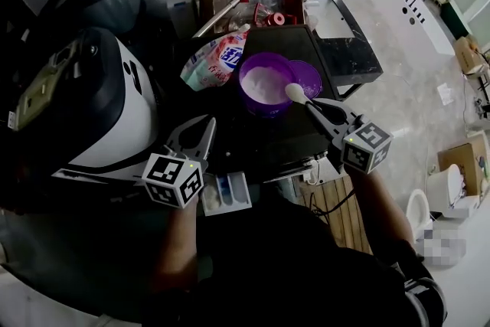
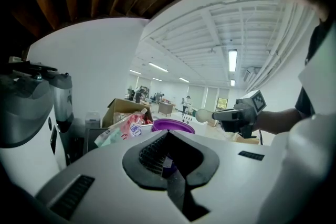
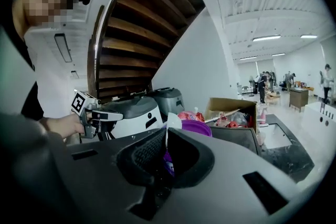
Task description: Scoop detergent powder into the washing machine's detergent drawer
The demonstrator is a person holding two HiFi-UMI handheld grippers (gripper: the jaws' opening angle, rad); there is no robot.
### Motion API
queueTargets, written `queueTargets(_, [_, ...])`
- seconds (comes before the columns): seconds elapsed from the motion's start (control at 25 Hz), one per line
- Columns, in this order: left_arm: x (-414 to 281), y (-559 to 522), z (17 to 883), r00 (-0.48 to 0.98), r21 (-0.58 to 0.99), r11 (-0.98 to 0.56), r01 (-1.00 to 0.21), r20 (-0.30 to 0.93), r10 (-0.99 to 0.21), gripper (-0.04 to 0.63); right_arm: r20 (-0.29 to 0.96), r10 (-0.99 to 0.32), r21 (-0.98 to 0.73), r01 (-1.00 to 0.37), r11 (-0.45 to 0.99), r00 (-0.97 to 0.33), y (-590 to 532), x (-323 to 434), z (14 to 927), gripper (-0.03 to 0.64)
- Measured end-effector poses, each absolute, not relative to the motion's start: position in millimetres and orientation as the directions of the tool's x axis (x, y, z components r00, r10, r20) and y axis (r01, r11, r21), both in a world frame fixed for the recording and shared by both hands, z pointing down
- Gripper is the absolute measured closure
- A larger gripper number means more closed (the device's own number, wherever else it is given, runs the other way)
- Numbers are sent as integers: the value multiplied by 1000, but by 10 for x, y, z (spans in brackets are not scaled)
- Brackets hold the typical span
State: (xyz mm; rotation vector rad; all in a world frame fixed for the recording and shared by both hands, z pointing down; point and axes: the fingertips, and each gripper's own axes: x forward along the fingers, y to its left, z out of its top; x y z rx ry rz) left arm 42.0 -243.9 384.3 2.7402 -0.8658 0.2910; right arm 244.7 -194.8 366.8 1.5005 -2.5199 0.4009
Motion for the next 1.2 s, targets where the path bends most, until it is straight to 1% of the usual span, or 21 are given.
queueTargets(0.28, [420, -2532, 3821, 791, 184, -776, -603, 260, -553, 588, 367, -778, -97, -852, 514, -511, -2447, 2408, 3678, 595])
queueTargets(0.48, [460, -2584, 3817, 779, 186, -762, -621, 255, -573, 588, 455, -722, -12, -815, 580, -521, -2598, 2396, 3838, 595])
queueTargets(0.64, [492, -2618, 3826, 769, 187, -751, -633, 260, -583, 588, 528, -684, 77, -774, 629, -503, -2717, 2420, 3954, 595])
queueTargets(0.84, [474, -2589, 3849, 758, 198, -736, -648, 269, -595, 586, 645, -598, 166, -676, 718, -477, -2786, 2428, 4118, 595])
queueTargets(1.2, [294, -2572, 3859, 726, 204, -700, -684, 281, -628, 588, 743, -512, 216, -569, 793, -431, -2922, 2384, 4240, 595])
